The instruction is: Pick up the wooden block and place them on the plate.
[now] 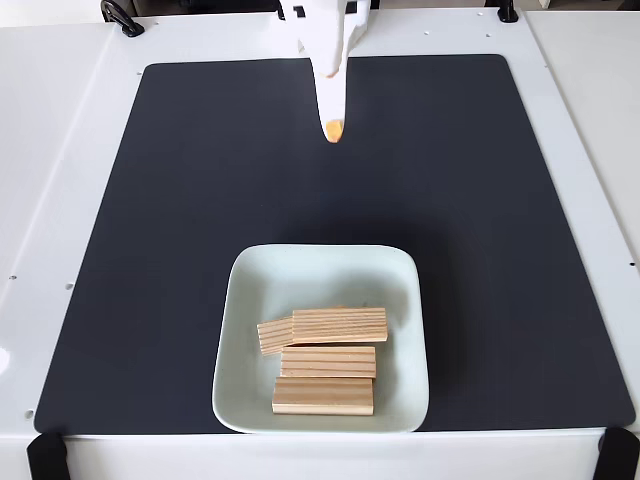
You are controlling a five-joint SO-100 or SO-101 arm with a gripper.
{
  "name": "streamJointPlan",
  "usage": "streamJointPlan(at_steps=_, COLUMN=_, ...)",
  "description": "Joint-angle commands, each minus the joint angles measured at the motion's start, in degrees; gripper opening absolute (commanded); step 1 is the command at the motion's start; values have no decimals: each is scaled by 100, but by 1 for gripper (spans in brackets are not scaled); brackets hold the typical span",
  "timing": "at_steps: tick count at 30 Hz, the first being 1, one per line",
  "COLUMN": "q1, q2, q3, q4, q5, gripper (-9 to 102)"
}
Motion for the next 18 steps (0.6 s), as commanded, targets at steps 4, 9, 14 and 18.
streamJointPlan(at_steps=4, q1=-44, q2=1802, q3=2303, q4=-1969, q5=62, gripper=40)
streamJointPlan(at_steps=9, q1=-44, q2=2865, q3=3551, q4=-2751, q5=9, gripper=30)
streamJointPlan(at_steps=14, q1=-193, q2=4122, q3=4500, q4=-3287, q5=44, gripper=4)
streamJointPlan(at_steps=18, q1=-229, q2=5186, q3=5221, q4=-3568, q5=44, gripper=1)
